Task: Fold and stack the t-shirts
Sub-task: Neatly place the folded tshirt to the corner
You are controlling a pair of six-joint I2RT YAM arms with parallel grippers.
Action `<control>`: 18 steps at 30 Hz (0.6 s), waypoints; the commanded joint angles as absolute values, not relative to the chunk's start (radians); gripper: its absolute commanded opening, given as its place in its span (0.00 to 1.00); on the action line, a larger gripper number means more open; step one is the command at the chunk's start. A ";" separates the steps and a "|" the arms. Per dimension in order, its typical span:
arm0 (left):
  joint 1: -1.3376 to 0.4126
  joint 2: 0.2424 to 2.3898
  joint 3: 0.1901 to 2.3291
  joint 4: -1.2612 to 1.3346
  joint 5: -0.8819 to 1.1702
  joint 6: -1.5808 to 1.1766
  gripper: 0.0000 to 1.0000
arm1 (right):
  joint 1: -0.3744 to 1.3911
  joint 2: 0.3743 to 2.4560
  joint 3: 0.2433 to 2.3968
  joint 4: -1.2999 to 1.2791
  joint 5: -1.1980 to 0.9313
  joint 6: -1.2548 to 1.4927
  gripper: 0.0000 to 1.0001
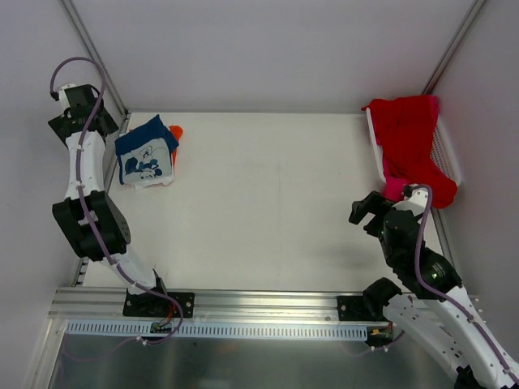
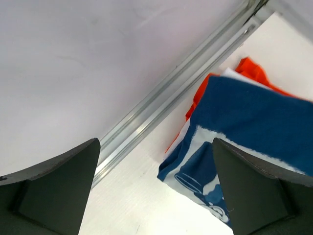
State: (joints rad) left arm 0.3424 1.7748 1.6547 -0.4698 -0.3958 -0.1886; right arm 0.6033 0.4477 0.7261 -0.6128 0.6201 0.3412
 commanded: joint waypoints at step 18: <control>0.232 0.905 1.152 -0.535 -0.049 -0.238 0.99 | 0.603 0.543 0.742 -0.491 0.420 0.278 0.99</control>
